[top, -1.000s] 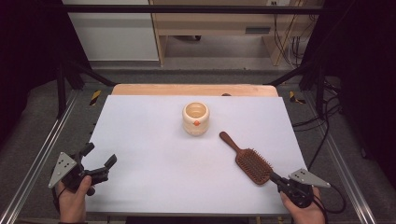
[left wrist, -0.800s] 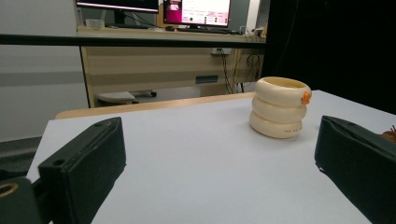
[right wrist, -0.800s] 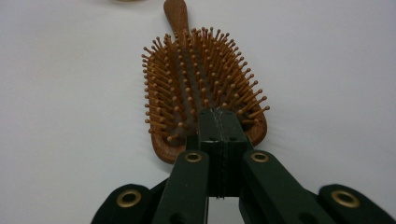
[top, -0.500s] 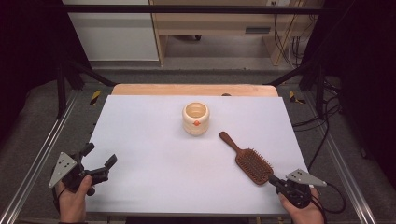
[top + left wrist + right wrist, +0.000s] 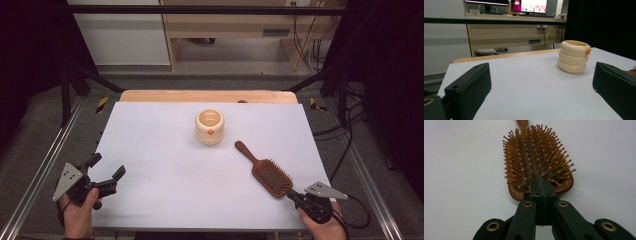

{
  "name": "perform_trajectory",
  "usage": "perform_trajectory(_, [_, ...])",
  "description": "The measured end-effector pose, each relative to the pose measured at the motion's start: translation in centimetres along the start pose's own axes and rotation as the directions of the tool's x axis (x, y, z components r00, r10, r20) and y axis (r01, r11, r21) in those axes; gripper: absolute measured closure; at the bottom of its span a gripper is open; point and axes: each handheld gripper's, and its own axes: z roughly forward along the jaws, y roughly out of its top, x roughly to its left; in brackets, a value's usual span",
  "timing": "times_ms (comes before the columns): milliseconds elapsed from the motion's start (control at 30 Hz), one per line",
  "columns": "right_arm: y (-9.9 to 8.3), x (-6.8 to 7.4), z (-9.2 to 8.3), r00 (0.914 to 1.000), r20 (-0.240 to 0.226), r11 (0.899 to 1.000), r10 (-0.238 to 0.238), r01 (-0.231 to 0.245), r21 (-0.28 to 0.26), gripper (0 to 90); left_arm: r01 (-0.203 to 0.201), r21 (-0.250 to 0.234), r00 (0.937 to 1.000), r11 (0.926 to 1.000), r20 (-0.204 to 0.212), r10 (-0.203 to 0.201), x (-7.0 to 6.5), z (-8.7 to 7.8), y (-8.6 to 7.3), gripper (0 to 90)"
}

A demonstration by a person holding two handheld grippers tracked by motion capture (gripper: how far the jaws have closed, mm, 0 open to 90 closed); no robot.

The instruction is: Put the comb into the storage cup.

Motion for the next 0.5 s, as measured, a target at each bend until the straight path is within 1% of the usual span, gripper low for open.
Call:
perform_trajectory(133, [0.2,0.3,-0.1,0.9999,-0.009,1.0,-0.008,0.008,-0.019,90.0,0.0,0.0,1.0,1.0,0.0,0.0,0.0,0.0,0.0,2.0])
perform_trajectory(200, [0.5,1.0,0.0,0.9989,-0.035,0.999,-0.033,0.031,-0.044,90.0,0.001,0.002,1.0,1.0,0.0,-0.001,0.0,0.1,0.0,2.0])
perform_trajectory(233, [0.5,1.0,0.0,0.9989,-0.035,0.999,-0.033,0.031,-0.044,90.0,0.001,0.002,1.0,1.0,0.0,-0.001,0.0,0.1,0.0,2.0])
perform_trajectory(300, [0.6,1.6,0.2,0.9969,-0.05,0.998,-0.06,0.058,-0.04,90.0,0.001,0.004,1.0,1.0,0.0,-0.001,0.0,0.1,-0.1,2.0])
perform_trajectory(367, [0.6,2.1,0.4,0.9952,-0.064,0.997,-0.074,0.072,-0.025,90.0,0.0,0.005,1.0,1.0,0.001,0.0,0.0,0.1,-0.1,2.1])
perform_trajectory(400, [0.7,2.3,0.7,0.9936,-0.068,0.996,-0.09,0.089,-0.02,90.0,0.0,0.005,1.0,1.0,0.001,0.0,0.0,0.1,-0.1,2.1])
perform_trajectory(500, [0.8,2.9,1.1,0.9911,-0.081,0.994,-0.106,0.106,-0.003,90.0,-0.002,0.006,1.0,1.0,0.001,0.002,0.0,0.1,-0.1,2.1])
